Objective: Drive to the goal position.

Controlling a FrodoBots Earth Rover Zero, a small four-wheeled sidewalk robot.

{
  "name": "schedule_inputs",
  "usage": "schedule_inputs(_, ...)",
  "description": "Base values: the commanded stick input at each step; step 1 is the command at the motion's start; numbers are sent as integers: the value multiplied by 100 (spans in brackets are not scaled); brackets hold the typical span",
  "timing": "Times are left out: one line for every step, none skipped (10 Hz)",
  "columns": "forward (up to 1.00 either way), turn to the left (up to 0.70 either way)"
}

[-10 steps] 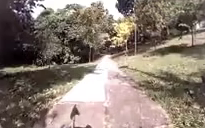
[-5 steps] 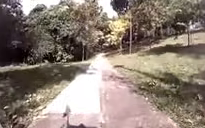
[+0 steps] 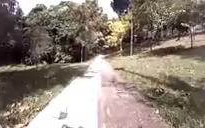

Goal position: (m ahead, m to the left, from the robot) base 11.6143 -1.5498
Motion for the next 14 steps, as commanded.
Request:
schedule_inputs(70,0)
schedule_inputs(70,0)
schedule_inputs(70,0)
schedule_inputs(70,0)
schedule_inputs(70,0)
schedule_inputs(70,0)
schedule_inputs(70,0)
schedule_inputs(70,0)
schedule_inputs(70,0)
schedule_inputs(70,0)
schedule_inputs(70,6)
schedule_inputs(70,23)
schedule_inputs(70,27)
schedule_inputs(70,27)
